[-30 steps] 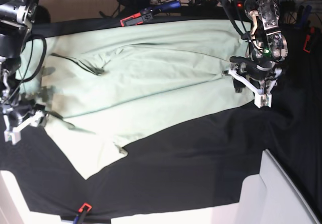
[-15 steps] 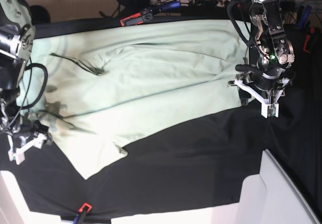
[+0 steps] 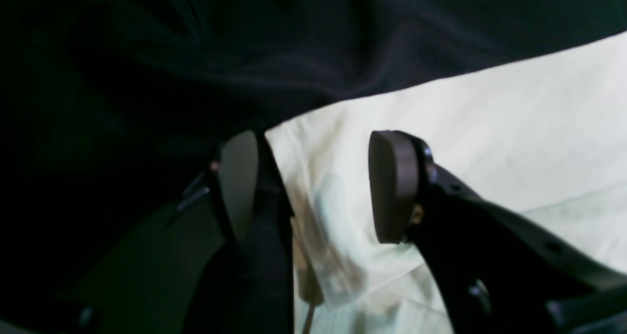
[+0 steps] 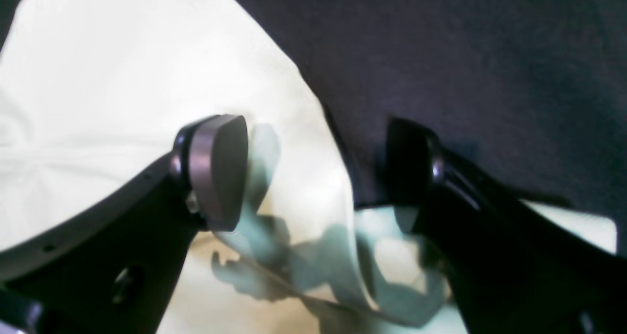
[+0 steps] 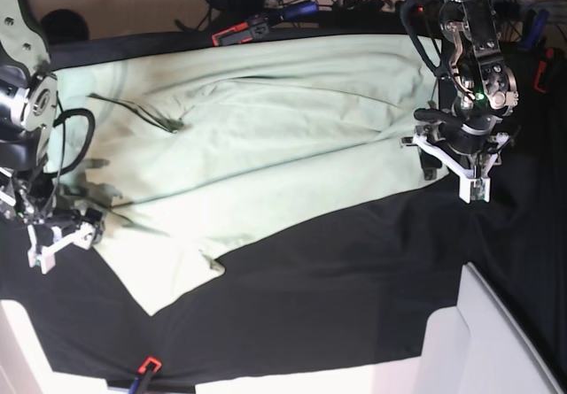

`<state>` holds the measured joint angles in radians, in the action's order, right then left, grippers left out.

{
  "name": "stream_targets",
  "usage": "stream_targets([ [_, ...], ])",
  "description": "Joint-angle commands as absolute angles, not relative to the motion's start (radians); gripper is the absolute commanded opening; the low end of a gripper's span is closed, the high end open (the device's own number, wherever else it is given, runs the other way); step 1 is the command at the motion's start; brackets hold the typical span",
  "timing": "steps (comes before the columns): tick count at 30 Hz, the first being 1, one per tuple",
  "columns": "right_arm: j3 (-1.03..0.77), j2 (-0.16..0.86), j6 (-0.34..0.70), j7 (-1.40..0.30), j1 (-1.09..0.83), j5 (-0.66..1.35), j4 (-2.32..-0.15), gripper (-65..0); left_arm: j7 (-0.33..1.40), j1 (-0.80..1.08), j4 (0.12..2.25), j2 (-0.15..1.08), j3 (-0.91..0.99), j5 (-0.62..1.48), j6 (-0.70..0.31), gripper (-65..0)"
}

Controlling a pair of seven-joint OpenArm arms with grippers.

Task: Fold the T-shirt properly
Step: 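Open the right gripper and regrasp the shirt edge beside it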

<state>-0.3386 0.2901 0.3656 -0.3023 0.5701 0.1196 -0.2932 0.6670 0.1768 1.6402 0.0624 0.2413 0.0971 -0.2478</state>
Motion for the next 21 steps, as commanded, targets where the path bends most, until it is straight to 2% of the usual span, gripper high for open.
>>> stream_targets([
  [1,-0.338,0.305,0.372,-0.278,0.605,0.116,-0.294,-22.3,0.65,0.168,1.658,0.074,0.243,0.102,-0.248,-29.2],
  [13,-0.337,0.298,0.375,-0.28,0.607,0.114,-0.289,-24.1,0.65,0.17,1.658,0.079,0.243,0.102,-0.248,-29.2],
  [16,-0.337,0.298,0.375,-0.282,0.607,0.114,-0.288,-34.5,0.65,0.17,1.658,0.079,0.243,0.102,-0.248,-29.2],
  [21,-0.337,0.298,0.375,-0.282,0.607,0.114,-0.288,-62.7,0.65,0.168,1.656,0.079,0.245,0.102,-0.248,-28.6],
])
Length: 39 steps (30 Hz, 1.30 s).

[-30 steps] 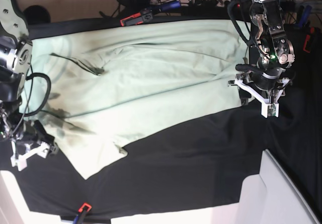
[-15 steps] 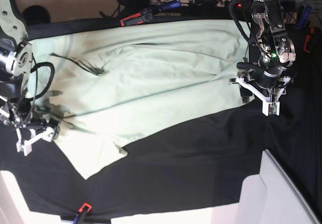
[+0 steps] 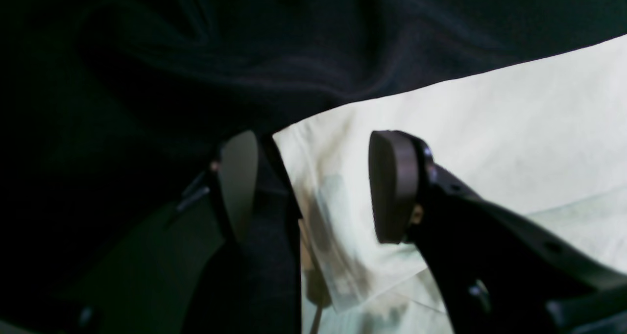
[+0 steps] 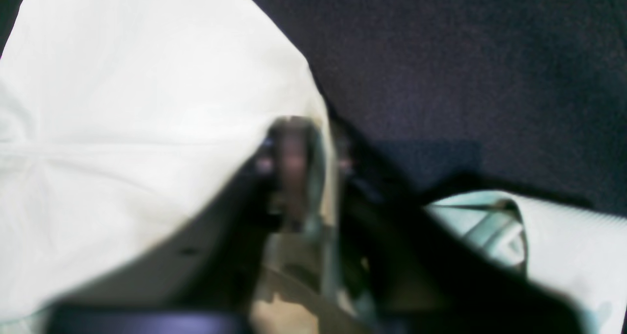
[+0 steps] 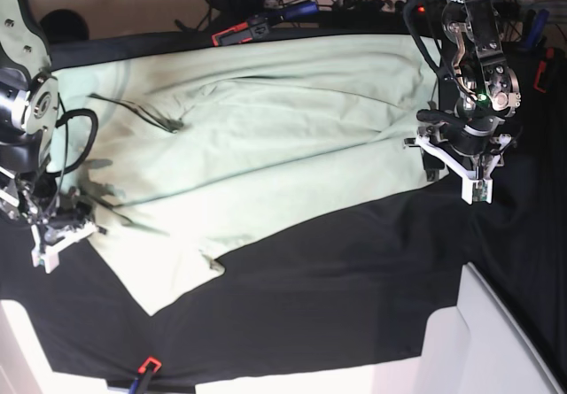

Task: Fold the T-shirt properly
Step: 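Open the right gripper and regrasp the shirt edge beside it, then drag the shirt edges toward the arm bases with both grippers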

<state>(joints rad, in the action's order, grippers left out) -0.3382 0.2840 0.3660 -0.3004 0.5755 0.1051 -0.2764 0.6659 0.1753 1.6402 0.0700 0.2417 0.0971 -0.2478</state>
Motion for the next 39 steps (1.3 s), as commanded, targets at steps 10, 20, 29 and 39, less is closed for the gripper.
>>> stream_targets([
  [10,-0.338,0.298,0.375,-0.278,0.607,0.117,-0.294,-65.0,0.65,0.131,1.635,0.071,0.32,0.111,-0.248,-27.5],
  [20,-0.337,0.298,0.377,-0.28,0.607,0.117,-0.294,-65.0,0.644,0.036,1.38,0.079,0.404,0.113,-0.252,-6.2],
  [29,-0.337,0.298,0.378,-0.28,0.604,0.116,-0.294,-65.0,0.642,-0.064,1.257,0.081,0.4,0.113,-0.252,-6.2],
  [39,-0.337,0.298,0.378,-0.28,0.604,0.116,-0.294,-65.0,0.642,-0.127,1.116,0.079,0.397,0.111,-0.252,-6.4],
])
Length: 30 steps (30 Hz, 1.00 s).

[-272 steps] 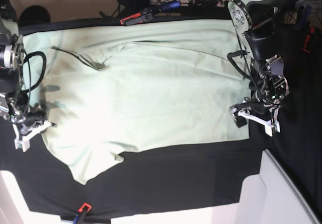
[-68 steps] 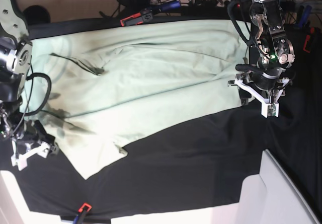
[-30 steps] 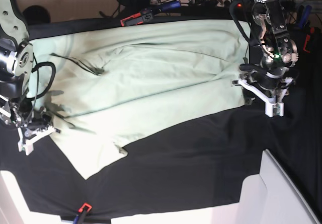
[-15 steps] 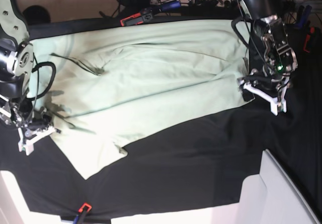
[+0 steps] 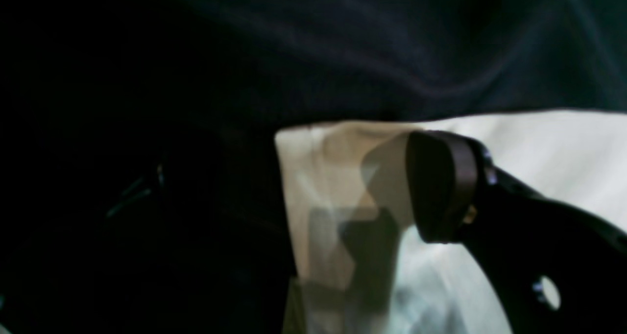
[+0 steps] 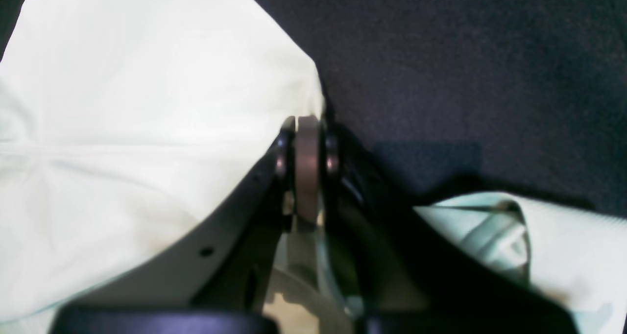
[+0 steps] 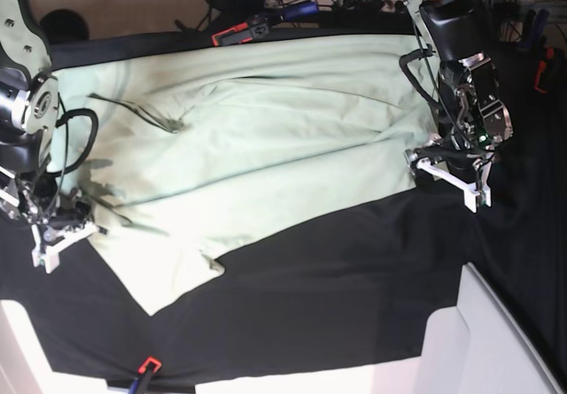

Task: Fold the T-shirt properly
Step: 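Drag the shirt edges toward the arm bases with both grippers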

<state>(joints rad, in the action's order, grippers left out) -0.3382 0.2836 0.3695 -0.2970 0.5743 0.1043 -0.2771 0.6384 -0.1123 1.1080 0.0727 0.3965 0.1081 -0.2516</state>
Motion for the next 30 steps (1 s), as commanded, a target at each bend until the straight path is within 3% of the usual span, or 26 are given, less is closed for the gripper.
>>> stream_targets([
  [1,-0.337,0.298,0.378,-0.28,0.604,0.116,-0.294,-65.0,0.642,-0.127,1.116,0.077,0.397,0.111,-0.252,-6.4],
  [4,-0.337,0.298,0.378,-0.28,0.604,0.116,-0.294,-65.0,0.642,-0.125,1.112,0.074,0.395,0.111,-0.252,-10.2],
  [6,-0.337,0.298,0.378,-0.28,0.604,0.116,-0.294,-65.0,0.642,-0.122,1.112,0.073,0.395,0.111,-0.252,-23.0],
  [8,-0.337,0.298,0.378,-0.28,0.604,0.116,-0.294,-65.0,0.642,-0.125,1.112,0.074,0.395,0.111,-0.252,-40.8],
  [10,-0.337,0.298,0.378,-0.28,0.604,0.117,-0.294,-65.0,0.642,-0.127,1.11,0.076,0.395,0.111,-0.252,-52.9],
  [11,-0.337,0.298,0.378,-0.28,0.604,0.117,-0.294,-65.0,0.642,-0.127,1.113,0.076,0.395,0.111,-0.252,-55.6],
  [17,-0.343,0.297,0.378,-0.275,0.604,0.119,-0.298,-65.0,0.642,-0.148,1.167,0.074,0.397,0.11,-0.252,-57.6],
  [20,-0.343,0.295,0.378,-0.275,0.604,0.12,-0.344,-65.0,0.644,-0.163,1.205,0.074,0.397,0.105,-0.252,-65.0],
  [30,-0.343,0.277,0.378,-0.277,0.608,0.12,-0.392,-65.0,0.647,-0.231,1.222,0.076,0.395,0.111,-0.252,-65.0],
])
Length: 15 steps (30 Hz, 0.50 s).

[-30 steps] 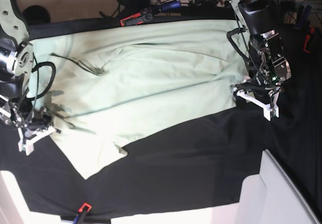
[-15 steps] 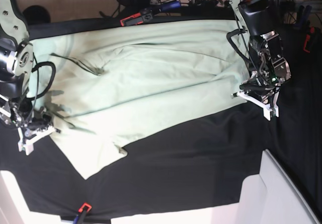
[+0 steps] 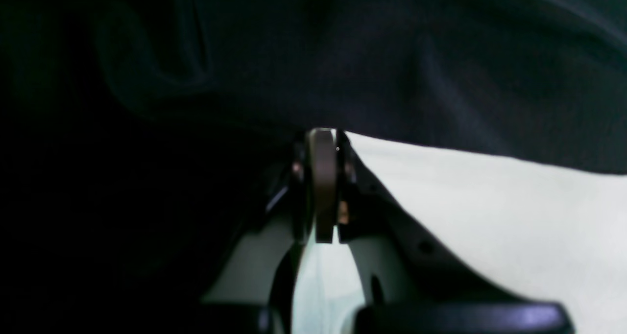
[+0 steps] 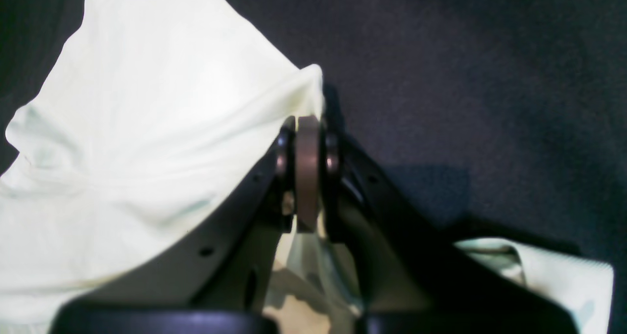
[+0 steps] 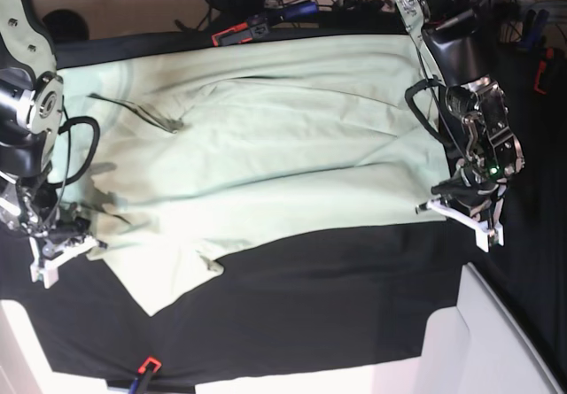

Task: Fold the T-shirt properly
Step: 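Drag the shirt edges toward the arm bases with both grippers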

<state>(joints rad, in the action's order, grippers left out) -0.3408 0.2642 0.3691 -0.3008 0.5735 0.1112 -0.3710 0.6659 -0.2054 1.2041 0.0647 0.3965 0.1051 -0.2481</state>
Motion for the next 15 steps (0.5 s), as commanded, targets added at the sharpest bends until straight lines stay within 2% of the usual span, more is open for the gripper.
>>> stream_targets([
  [1,-0.343,0.277,0.378,-0.277,0.608,0.12,-0.41,-65.0,0.647,-0.236,1.222,0.076,0.395,0.111,-0.252,-65.0],
  [8,-0.343,0.265,0.378,-0.277,0.604,0.12,-0.489,-65.0,0.647,-0.3,1.224,0.077,0.394,0.111,-0.252,-65.0],
  [15,-0.343,0.263,0.377,-0.275,0.604,0.12,-0.518,-65.0,0.648,-0.343,1.224,0.107,0.199,0.11,-0.252,-65.0],
])
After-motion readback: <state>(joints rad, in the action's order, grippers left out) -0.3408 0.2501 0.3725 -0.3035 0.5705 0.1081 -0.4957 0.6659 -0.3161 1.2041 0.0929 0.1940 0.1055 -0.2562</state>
